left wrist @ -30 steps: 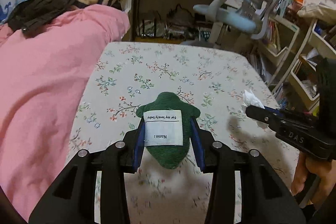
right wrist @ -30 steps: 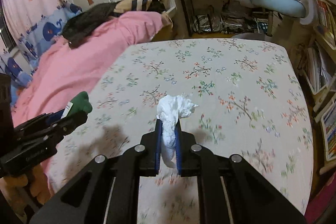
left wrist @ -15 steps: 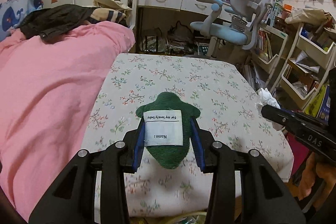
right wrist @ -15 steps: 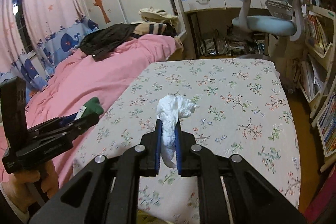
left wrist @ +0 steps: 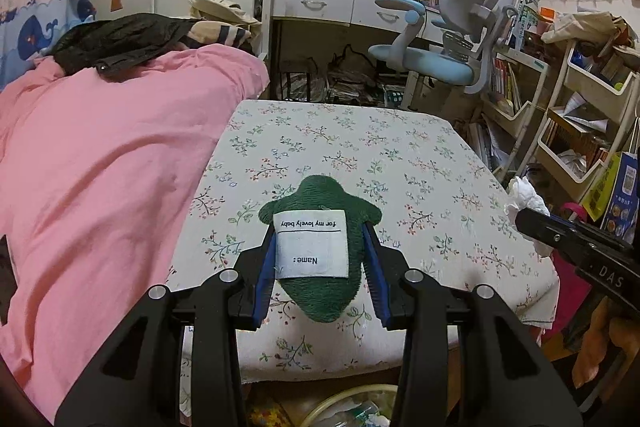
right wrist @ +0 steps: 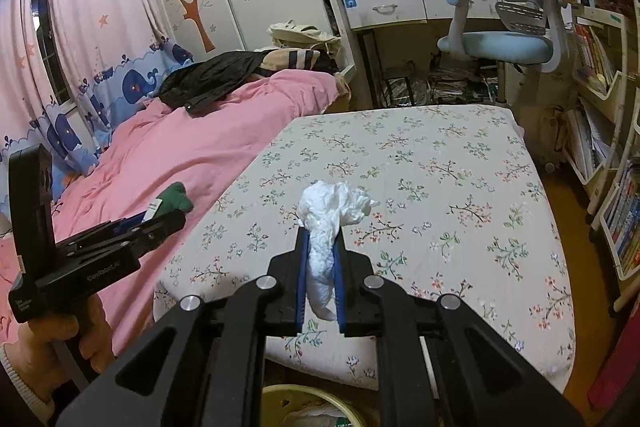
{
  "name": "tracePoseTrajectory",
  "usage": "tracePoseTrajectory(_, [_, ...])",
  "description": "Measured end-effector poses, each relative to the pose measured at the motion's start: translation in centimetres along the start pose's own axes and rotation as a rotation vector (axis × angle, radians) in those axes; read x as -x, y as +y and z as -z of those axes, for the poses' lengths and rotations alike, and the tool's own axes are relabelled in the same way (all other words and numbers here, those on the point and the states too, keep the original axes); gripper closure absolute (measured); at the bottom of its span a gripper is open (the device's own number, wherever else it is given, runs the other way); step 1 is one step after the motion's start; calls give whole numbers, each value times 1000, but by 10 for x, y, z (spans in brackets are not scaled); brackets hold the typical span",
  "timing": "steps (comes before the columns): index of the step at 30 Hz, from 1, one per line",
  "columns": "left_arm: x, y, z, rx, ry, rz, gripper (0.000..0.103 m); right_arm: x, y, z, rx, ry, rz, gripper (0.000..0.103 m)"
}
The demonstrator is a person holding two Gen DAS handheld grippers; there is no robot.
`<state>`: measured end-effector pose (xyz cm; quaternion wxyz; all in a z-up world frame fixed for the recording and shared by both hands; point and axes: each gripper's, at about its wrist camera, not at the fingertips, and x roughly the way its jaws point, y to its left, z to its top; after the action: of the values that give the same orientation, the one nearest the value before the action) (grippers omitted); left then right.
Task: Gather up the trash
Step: 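Lift the green cloth and the tissue and carry them toward the yellow bin, then open both grippers over the yellow bin to drop the tissue and green cloth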
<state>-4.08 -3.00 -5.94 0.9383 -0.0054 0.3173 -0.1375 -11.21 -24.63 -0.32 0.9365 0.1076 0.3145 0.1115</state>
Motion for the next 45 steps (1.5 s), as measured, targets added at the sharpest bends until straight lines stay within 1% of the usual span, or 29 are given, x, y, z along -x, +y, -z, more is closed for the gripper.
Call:
tracePoseTrajectory(13, [16, -6, 13, -28, -14, -7, 65, 11, 7, 18, 1, 6, -12, 91])
tracePoseTrajectory(19, [26, -12, 27, -31, -4, 4, 65, 18, 15, 36, 6, 48, -36, 91])
tracePoseTrajectory(23, [33, -15, 41, -25, 15, 18, 65, 17, 27, 57, 23, 124, -58, 91])
tracePoseTrajectory(27, [36, -18, 59, -6, 59, 34, 65, 8, 40, 84, 44, 254, -75, 91])
tracePoseTrajectory(31, [41, -23, 75, -2, 88, 33, 65, 2, 47, 109, 37, 374, -91, 91])
tracePoseTrajectory(36, [47, -26, 94, 6, 130, 28, 65, -2, 53, 130, 51, 481, -97, 89])
tracePoseTrajectory(37, [48, -27, 97, 8, 140, 25, 65, -4, 54, 134, 55, 504, -94, 88])
tracePoseTrajectory(39, [49, -28, 105, 11, 162, 20, 65, -4, 52, 139, 49, 527, -70, 78])
tracePoseTrajectory(40, [50, -28, 108, 10, 169, 17, 65, -4, 48, 139, 37, 533, -61, 76])
tracePoseTrajectory(41, [51, -29, 112, 9, 179, 14, 65, -3, 45, 140, 26, 533, -53, 72])
tracePoseTrajectory(43, [52, -31, 118, 9, 199, 11, 65, 2, 37, 135, -6, 503, -28, 63])
tracePoseTrajectory(44, [52, -33, 122, 9, 216, 9, 65, 4, 35, 134, -18, 490, -21, 60])
tracePoseTrajectory(45, [52, -34, 126, 8, 236, 4, 65, 5, 32, 132, -32, 484, -18, 60])
